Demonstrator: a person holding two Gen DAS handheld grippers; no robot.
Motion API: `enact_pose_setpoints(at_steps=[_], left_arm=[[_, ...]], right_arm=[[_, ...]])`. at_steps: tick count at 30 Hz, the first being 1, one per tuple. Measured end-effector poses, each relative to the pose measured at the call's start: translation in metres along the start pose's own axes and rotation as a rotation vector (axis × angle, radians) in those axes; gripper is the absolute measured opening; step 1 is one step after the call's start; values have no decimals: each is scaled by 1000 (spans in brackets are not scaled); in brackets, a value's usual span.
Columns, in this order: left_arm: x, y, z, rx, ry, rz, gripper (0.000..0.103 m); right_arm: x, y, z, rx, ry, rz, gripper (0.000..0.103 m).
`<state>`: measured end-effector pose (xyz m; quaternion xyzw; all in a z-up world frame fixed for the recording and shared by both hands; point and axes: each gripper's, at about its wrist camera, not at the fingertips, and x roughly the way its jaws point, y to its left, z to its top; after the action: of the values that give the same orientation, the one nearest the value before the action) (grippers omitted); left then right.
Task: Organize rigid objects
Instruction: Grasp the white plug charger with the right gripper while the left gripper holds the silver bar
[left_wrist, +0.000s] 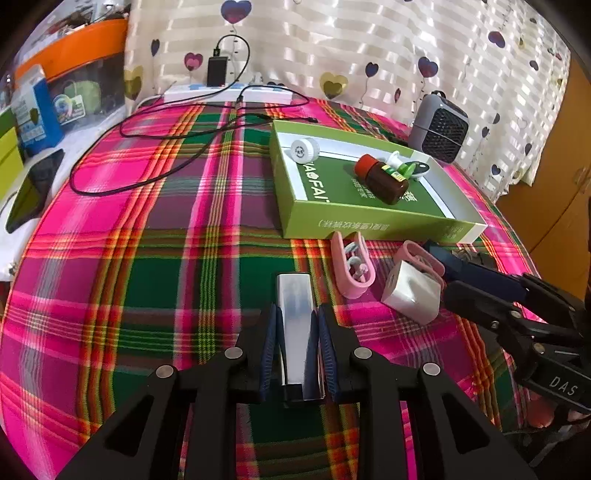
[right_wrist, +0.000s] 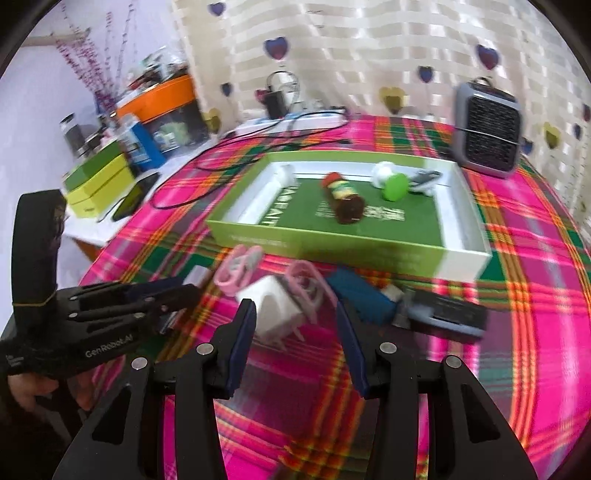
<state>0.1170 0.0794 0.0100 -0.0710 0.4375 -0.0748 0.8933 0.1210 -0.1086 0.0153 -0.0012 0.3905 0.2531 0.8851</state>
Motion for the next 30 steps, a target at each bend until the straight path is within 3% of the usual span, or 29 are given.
enact_pose_setpoints(at_steps=[7,13,30], left_arm=[[-5,8,-4,-5,0,8,22],[-6,8,-5,-7,-1,7,22],[-6,9,-4,-8,-1,7,22]], right_arm=[[14,17,6,-72,18,58,46],[23,20,9,-115,32,45,46],[26,19,8,-61,62,86,46]])
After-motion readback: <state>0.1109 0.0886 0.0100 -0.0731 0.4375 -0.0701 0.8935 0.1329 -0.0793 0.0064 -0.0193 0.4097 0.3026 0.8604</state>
